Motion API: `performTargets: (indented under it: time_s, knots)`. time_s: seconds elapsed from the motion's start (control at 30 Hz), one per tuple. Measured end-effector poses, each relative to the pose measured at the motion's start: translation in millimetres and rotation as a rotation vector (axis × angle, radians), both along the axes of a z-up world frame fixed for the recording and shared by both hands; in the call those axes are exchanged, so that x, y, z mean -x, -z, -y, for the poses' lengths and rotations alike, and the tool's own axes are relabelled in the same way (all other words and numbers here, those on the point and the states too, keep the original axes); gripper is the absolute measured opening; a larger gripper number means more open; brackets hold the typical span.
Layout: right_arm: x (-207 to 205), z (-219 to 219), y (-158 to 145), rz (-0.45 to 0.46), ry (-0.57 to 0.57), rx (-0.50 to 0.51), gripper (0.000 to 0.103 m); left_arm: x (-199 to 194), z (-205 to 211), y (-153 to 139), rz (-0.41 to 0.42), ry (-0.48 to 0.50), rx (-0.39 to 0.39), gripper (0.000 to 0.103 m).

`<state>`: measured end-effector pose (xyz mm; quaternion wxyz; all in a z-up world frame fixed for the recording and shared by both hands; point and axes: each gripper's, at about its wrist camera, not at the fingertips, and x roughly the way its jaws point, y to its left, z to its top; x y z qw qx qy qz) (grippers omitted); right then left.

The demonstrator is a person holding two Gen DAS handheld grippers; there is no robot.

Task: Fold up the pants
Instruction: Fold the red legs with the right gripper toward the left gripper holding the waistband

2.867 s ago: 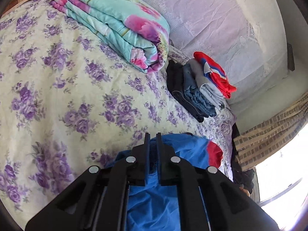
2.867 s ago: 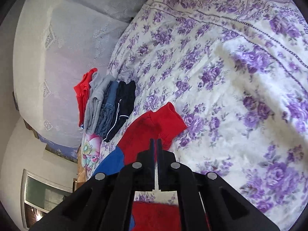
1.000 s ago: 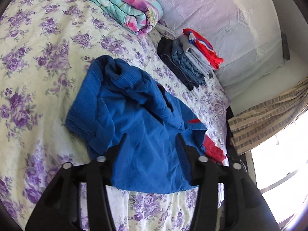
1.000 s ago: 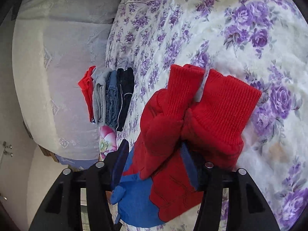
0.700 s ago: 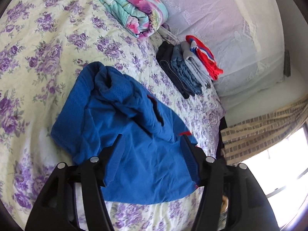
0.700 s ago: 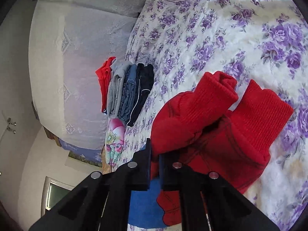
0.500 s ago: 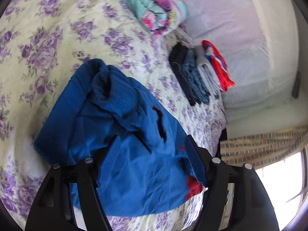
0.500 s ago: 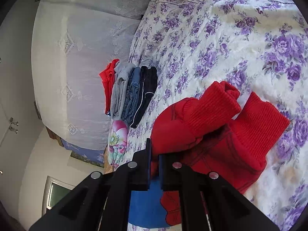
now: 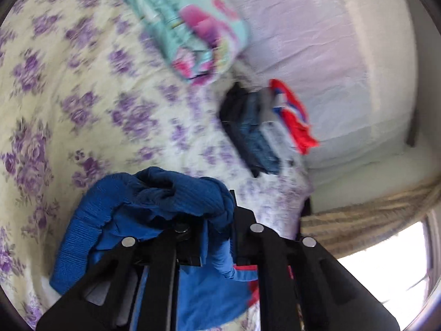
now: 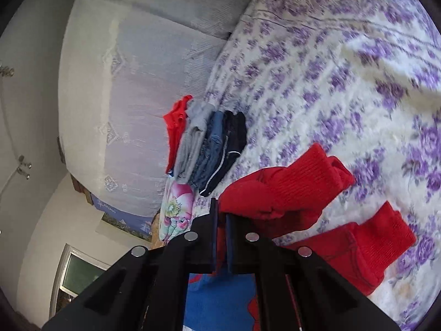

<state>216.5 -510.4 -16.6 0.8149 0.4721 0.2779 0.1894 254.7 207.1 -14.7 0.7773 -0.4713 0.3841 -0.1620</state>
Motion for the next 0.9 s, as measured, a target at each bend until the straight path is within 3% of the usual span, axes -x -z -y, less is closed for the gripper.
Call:
performTargets:
  time_s: [0.07, 0.13, 0.23, 0.3, 0.4, 0.53, 0.57, 0.6, 0.67, 0.73, 0.77, 0.8, 0.9]
  knots:
    - [22, 3, -5, 0.027, -0.005, 0.064, 0.005, 22, -7, -1, 0.051, 0.048, -0.009, 0.011]
    - [46, 10, 13, -0.023, 0.007, 0.086, 0.005, 47, -14, 19, 0.035, 0.085, -0.014, 0.011]
    - [71, 25, 58, -0.143, 0.043, 0.111, 0.005, 72, -20, 74, -0.088, 0.111, -0.028, 0.011]
    - [78, 34, 85, -0.207, 0.064, 0.057, 0.005, 79, -21, 100, -0.131, 0.115, 0.012, 0.010]
    - [81, 32, 87, -0.190, 0.066, 0.032, 0.005, 81, -26, 96, -0.096, 0.092, 0.064, 0.010]
    - [76, 16, 65, -0.134, -0.007, 0.076, 0.010, 74, -17, 81, -0.090, 0.103, 0.003, 0.010]
    - [76, 14, 63, -0.143, -0.007, 0.093, 0.014, 73, -15, 80, -0.091, 0.105, 0.000, 0.010]
    - [75, 11, 63, -0.155, -0.003, 0.098, 0.034, 72, -16, 81, -0.093, 0.104, 0.005, 0.010]
    - [74, 10, 68, -0.168, 0.008, 0.076, 0.058, 74, -19, 87, -0.102, 0.097, 0.024, 0.010]
    - [72, 8, 73, -0.168, 0.006, 0.045, 0.057, 75, -23, 95, -0.115, 0.088, 0.057, 0.010]
    - [71, 5, 73, -0.156, -0.002, 0.039, 0.042, 76, -23, 97, -0.116, 0.087, 0.065, 0.010]
    - [68, 3, 71, -0.150, -0.010, 0.051, 0.020, 77, -25, 97, -0.115, 0.088, 0.064, 0.010]
    - [65, -1, 52, -0.103, -0.008, 0.097, 0.010, 76, -24, 88, -0.103, 0.094, 0.039, 0.010]
